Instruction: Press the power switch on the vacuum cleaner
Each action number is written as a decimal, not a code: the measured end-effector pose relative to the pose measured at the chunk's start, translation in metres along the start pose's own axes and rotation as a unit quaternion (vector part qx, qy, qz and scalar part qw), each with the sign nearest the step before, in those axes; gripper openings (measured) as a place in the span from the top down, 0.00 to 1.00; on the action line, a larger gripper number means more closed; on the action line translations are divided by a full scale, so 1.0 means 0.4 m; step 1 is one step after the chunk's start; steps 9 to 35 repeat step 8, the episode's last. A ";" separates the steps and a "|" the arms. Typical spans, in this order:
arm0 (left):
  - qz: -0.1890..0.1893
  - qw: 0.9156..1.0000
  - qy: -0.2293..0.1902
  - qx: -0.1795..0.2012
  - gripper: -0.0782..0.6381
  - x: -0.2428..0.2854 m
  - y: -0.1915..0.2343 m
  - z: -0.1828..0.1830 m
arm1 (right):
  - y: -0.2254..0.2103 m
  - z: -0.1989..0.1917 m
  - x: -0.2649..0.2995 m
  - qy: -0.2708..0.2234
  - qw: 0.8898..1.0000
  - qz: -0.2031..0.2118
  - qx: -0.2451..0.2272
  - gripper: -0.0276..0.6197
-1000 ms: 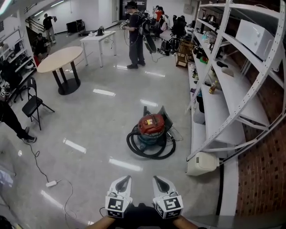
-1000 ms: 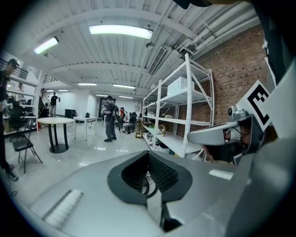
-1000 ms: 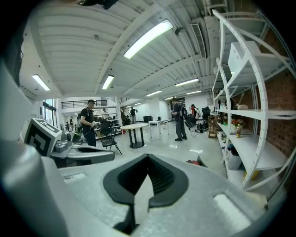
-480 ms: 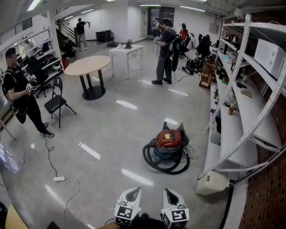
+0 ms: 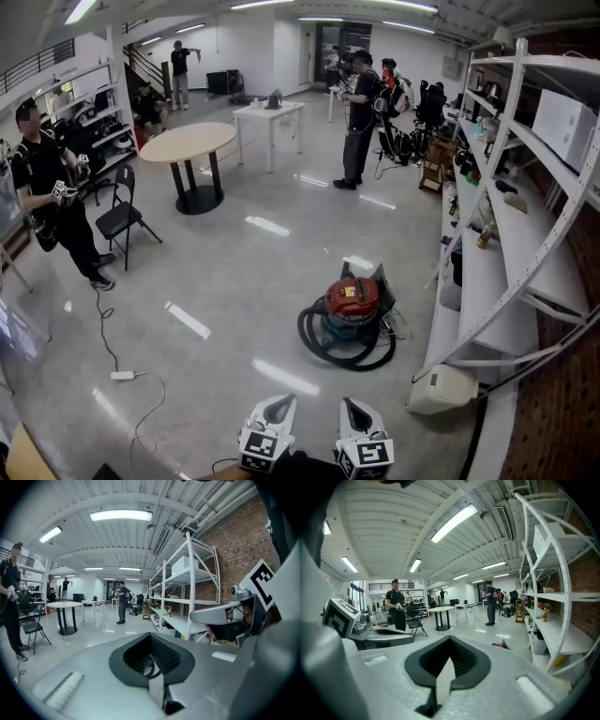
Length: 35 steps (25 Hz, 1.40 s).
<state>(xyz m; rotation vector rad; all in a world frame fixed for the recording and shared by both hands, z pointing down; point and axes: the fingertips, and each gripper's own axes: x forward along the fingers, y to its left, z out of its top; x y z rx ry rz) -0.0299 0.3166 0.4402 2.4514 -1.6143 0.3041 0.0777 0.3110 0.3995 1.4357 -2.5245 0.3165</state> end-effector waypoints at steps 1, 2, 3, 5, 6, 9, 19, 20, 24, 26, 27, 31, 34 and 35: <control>-0.002 1.000 -0.001 0.001 0.87 0.003 -0.004 0.000 | -0.003 -0.002 -0.002 0.000 1.000 -0.002 0.001 0.97; -0.005 1.000 -0.001 0.001 0.87 0.004 -0.006 0.000 | -0.003 -0.008 -0.003 0.001 1.000 -0.001 0.002 0.97; -0.008 1.000 -0.002 -0.001 0.87 0.003 -0.009 0.001 | 0.000 -0.015 -0.003 0.001 1.000 0.001 0.002 0.97; -0.012 1.000 -0.004 -0.004 0.87 0.000 -0.010 0.003 | 0.008 -0.021 -0.005 0.003 1.000 0.003 0.002 0.97; -0.012 1.000 -0.005 -0.004 0.87 -0.002 -0.009 0.004 | 0.013 -0.022 -0.005 0.004 1.000 0.004 0.002 0.97; -0.012 1.000 -0.005 -0.001 0.87 -0.005 -0.003 0.008 | 0.022 -0.022 -0.004 0.005 1.000 0.007 0.002 0.97; -0.012 1.000 -0.005 -0.001 0.87 -0.005 -0.003 0.008 | 0.022 -0.022 -0.004 0.005 1.000 0.007 0.002 0.97; -0.012 1.000 -0.005 -0.001 0.87 -0.005 -0.003 0.008 | 0.022 -0.022 -0.004 0.005 1.000 0.007 0.002 0.97; -0.012 1.000 -0.005 -0.001 0.87 -0.005 -0.003 0.008 | 0.022 -0.022 -0.004 0.005 1.000 0.007 0.002 0.97; -0.012 1.000 -0.005 -0.001 0.87 -0.005 -0.003 0.008 | 0.022 -0.022 -0.004 0.005 1.000 0.007 0.002 0.97; -0.012 1.000 -0.005 -0.001 0.87 -0.005 -0.003 0.008 | 0.022 -0.022 -0.004 0.005 1.000 0.007 0.002 0.97; -0.012 1.000 -0.005 -0.001 0.87 -0.005 -0.003 0.008 | 0.022 -0.022 -0.004 0.005 1.000 0.007 0.002 0.97; -0.012 1.000 -0.005 -0.001 0.87 -0.005 -0.003 0.008 | 0.022 -0.022 -0.004 0.005 1.000 0.007 0.002 0.97; -0.012 1.000 -0.005 -0.001 0.87 -0.005 -0.003 0.008 | 0.022 -0.022 -0.004 0.005 1.000 0.007 0.002 0.97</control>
